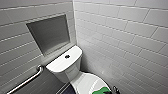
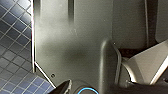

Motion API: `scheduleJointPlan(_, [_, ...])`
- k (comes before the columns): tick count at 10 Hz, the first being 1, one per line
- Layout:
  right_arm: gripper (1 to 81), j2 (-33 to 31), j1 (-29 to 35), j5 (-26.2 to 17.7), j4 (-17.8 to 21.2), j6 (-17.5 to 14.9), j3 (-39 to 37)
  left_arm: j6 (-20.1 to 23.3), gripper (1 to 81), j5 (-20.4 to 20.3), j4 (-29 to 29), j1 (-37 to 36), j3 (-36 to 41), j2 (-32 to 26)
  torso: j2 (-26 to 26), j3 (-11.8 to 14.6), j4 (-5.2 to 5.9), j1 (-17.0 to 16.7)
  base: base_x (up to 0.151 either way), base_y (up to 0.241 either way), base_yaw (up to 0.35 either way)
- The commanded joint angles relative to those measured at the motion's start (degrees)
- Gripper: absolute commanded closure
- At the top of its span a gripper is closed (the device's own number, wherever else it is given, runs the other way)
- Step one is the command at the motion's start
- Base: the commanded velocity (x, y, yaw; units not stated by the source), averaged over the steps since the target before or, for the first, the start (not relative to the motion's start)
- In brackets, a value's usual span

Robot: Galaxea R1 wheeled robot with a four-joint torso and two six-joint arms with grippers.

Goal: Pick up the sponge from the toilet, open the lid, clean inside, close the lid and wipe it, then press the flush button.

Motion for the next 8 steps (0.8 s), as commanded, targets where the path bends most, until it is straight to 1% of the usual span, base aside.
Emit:
scheduleJointPlan(1, [1.0, -0.93, 7.62, -3.12, 1.12, 0.08, 0.27, 0.2, 1.0, 4.17, -0.55, 0.34, 0.06, -0.44, 0.0, 0.0, 0.0, 0.0, 0.0, 0.0, 0.0])
scheduleJointPlan(2, [1.0, -0.58, 7.63, -3.12, 1.03, -0.01, 0.18, 0.2, 1.0, 4.17, -0.55, 0.34, 0.06, -0.44, 0.0, 0.0, 0.0, 0.0, 0.0, 0.0, 0.0])
scheduleJointPlan(3, [1.0, 0.03, 7.71, -3.21, 0.94, -0.01, -0.17, 0.11, 1.0, 4.09, -0.55, 0.34, 0.06, -0.44, 0.0, -1.97, 0.0, 0.0, 0.0, 0.0, 0.0])
scheduleJointPlan(5, [1.0, 0.56, 7.28, -3.47, 0.94, -0.01, -0.17, 0.11, 1.0, 4.0, -0.64, 0.34, 0.06, -0.36, 0.0, -4.14, 0.0, 0.0, 0.0, 0.0, 0.0])
scheduleJointPlan(6, [1.0, 0.56, 7.1, -3.56, 0.86, -0.01, 0.09, 0.2, 1.0, 3.92, -0.56, 0.34, 0.06, -0.35, 0.0, -4.48, 0.0, 0.0, 0.0, 0.0, 0.0])
scheduleJointPlan(7, [1.0, 0.65, 7.19, -3.56, 0.5, -0.1, 0.35, 0.11, 1.0, 3.91, -0.55, 0.34, 0.06, -0.35, 0.0, -3.56, 0.0, 0.02, 0.0, 0.0, 0.0])
scheduleJointPlan(8, [1.0, 0.65, 7.53, -4.08, -0.02, -0.36, 0.97, 0.2, 1.0, 3.91, -0.55, 0.34, 0.06, -0.27, 0.02, -4.0, 0.0, 0.02, 0.0, 0.0, 0.0])
